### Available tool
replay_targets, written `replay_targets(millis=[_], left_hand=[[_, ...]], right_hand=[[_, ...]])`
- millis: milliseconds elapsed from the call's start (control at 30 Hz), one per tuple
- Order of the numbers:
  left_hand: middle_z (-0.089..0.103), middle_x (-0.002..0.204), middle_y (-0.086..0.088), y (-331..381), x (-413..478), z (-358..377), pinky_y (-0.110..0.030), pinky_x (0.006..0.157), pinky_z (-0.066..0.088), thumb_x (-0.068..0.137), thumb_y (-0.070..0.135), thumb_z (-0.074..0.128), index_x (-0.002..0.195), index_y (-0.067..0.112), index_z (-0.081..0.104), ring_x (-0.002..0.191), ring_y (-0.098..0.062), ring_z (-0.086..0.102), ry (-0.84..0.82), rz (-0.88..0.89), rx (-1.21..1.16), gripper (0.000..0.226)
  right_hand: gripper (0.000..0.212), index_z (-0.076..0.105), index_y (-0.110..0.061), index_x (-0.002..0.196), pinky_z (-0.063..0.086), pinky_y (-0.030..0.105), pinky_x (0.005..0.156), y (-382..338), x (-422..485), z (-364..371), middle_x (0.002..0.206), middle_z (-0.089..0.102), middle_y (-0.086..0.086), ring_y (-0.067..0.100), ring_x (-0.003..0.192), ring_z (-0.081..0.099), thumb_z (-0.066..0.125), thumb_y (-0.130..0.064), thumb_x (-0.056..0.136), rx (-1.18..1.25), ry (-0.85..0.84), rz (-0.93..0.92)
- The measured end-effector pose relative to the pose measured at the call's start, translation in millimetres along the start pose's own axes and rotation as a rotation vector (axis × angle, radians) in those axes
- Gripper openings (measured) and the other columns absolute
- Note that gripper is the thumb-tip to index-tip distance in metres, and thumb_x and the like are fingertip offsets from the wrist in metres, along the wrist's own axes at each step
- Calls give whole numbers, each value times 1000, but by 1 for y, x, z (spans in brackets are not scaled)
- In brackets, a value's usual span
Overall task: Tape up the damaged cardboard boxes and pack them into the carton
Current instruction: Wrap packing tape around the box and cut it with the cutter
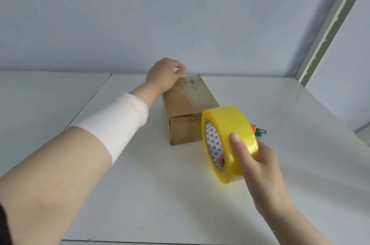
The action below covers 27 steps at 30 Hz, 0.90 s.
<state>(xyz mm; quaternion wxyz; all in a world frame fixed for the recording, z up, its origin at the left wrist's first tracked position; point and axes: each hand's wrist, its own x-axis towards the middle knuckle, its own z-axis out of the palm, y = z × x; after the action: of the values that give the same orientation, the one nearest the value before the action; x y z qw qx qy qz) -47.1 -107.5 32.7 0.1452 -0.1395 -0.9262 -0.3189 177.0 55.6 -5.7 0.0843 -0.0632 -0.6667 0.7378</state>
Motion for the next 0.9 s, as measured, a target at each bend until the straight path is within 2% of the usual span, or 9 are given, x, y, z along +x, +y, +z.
replay_targets(millis=[100, 167, 233, 300, 467, 567, 633, 767, 900], left_hand=[[30, 153, -5, 21, -1, 5, -32, 112, 18, 98, 46, 35, 138, 16, 44, 142, -18, 24, -268, 190, 115, 51], [8, 159, -5, 24, -4, 19, -38, 117, 8, 98, 51, 24, 149, 14, 19, 146, -16, 7, -488, 252, 330, 63], [-4, 159, 1, 19, -1, 25, -37, 118, 0, 98, 52, 20, 151, 17, 3, 146, -12, -3, -550, 273, 419, 66], [-1, 159, 3, 16, 3, 23, -35, 118, 0, 99, 50, 22, 151, 19, 7, 146, -10, -2, -536, 293, 367, 63], [37, 149, 9, 10, -17, 12, -28, 114, 6, 97, 43, 40, 135, 26, 49, 140, -4, 23, -397, 354, -61, 43], [35, 150, 9, -12, -44, 1, -39, 117, 9, 85, 59, 42, 136, 30, 47, 141, -7, 22, -330, 444, 72, 59], [30, 152, 7, -21, -55, -2, -40, 117, 7, 83, 53, 55, 140, 28, 41, 143, -10, 20, -294, 519, 183, 63], [39, 148, 3, -13, -57, -3, -22, 107, 17, 81, 36, 69, 135, 24, 49, 137, -14, 34, -214, 542, 169, 59], [41, 146, 5, -9, -59, -4, -12, 99, 15, 81, 36, 69, 133, 26, 51, 134, -14, 36, -200, 511, 162, 56]], right_hand=[[37, 66, -12, 76, 46, 14, 46, 1, 4, 7, 62, 68, 7, 9, 52, 66, 65, -48, 70, 1, 17, -14], [43, 66, -11, 80, 48, 15, 48, 1, 11, 14, 63, 67, 4, 9, 54, 67, 70, -53, 70, -6, 13, -14], [53, 65, -7, 86, 51, 18, 50, 1, 17, 19, 66, 66, 8, 12, 56, 68, 72, -55, 65, -1, 4, -4], [55, 63, -3, 89, 51, 19, 51, 2, 21, 21, 68, 66, 10, 12, 57, 68, 69, -53, 68, -2, -7, -2], [57, 62, 1, 90, 50, 17, 53, 6, 26, 21, 62, 70, 4, 10, 59, 67, 59, -51, 67, -6, -53, -6], [54, 63, -1, 92, 51, 19, 55, 7, 26, 19, 64, 70, 4, 11, 61, 66, 64, -52, 74, -17, -79, -5], [60, 62, -1, 94, 52, 20, 56, 7, 26, 18, 64, 70, 3, 11, 61, 66, 60, -55, 69, -26, -98, -1], [68, 62, 1, 95, 52, 22, 59, 4, 26, 15, 65, 69, 3, 12, 62, 65, 55, -59, 65, -62, -130, 13], [47, 68, -15, 81, 52, 20, 52, 2, 22, 9, 64, 71, 2, 10, 59, 68, 57, -58, 64, 1, -70, 10]])
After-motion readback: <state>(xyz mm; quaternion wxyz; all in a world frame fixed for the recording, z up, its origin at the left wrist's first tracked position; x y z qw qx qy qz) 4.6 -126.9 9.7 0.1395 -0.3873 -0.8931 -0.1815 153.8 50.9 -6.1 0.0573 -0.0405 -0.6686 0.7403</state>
